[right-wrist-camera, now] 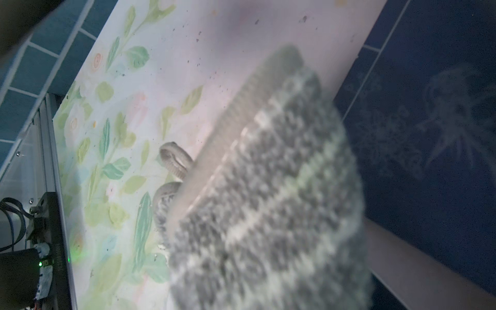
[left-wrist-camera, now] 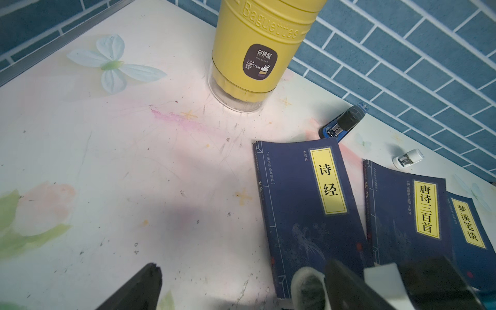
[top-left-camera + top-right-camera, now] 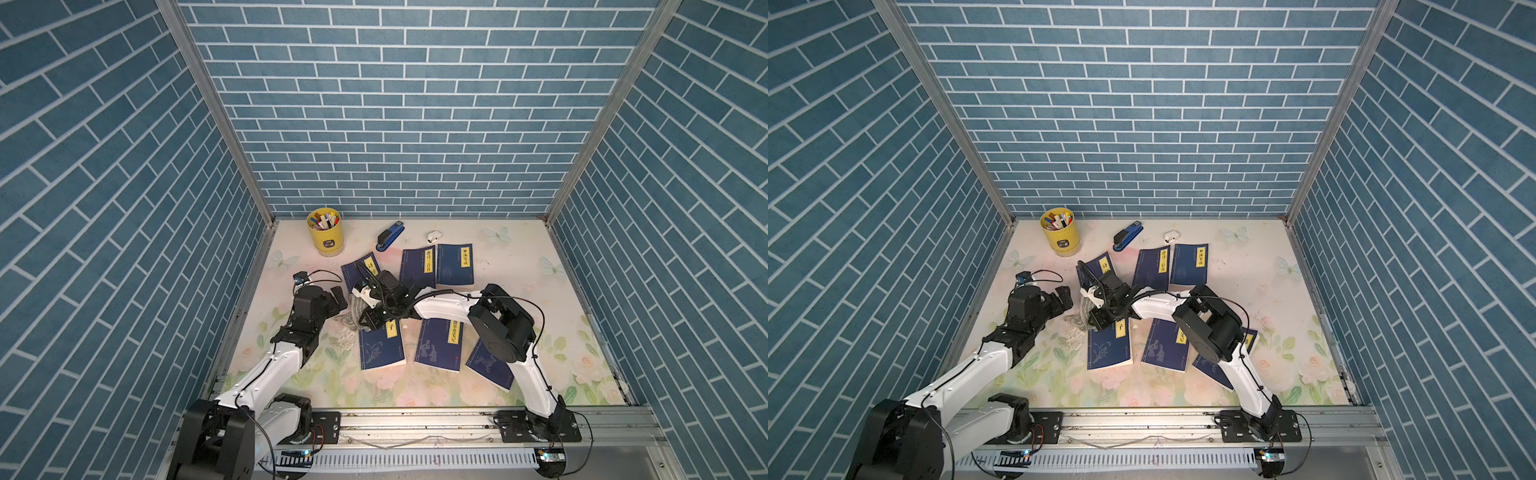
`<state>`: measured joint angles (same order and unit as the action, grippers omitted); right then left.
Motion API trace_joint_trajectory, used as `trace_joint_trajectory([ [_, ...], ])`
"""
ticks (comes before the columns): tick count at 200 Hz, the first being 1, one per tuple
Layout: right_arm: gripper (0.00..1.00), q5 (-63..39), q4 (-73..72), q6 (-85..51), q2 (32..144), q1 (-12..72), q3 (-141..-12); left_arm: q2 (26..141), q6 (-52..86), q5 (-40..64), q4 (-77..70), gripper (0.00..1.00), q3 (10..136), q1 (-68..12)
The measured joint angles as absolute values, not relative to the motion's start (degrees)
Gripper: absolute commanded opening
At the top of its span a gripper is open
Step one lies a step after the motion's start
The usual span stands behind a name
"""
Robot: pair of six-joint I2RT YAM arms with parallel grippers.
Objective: Wipe the cover of the book
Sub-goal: Wipe the dirt from the cover of the book.
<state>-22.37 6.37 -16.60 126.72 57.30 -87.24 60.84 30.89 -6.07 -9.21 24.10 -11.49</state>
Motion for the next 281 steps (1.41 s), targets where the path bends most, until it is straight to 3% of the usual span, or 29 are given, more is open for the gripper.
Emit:
trace_joint_trajectory([
  [86,0.0,-22.9,3.7,-15.3,123.0,58.0,-80.6,61.2,31.6,-5.9,-9.6,1.0,24.1,-11.4],
  [171,0.0,-25.5,6.7,-14.5,113.8,66.1,-68.8,64.8,31.7,-5.2,-11.7,1.0,24.1,-11.3],
  [232,0.0,-26.2,8.3,-14.0,114.9,65.4,-70.7,65.1,31.7,-4.9,-12.3,1.0,24.1,-11.3],
  [281,0.0,-27.0,7.9,-13.4,119.9,60.1,-77.3,63.1,31.7,-5.1,-11.9,1.0,24.1,-11.3],
])
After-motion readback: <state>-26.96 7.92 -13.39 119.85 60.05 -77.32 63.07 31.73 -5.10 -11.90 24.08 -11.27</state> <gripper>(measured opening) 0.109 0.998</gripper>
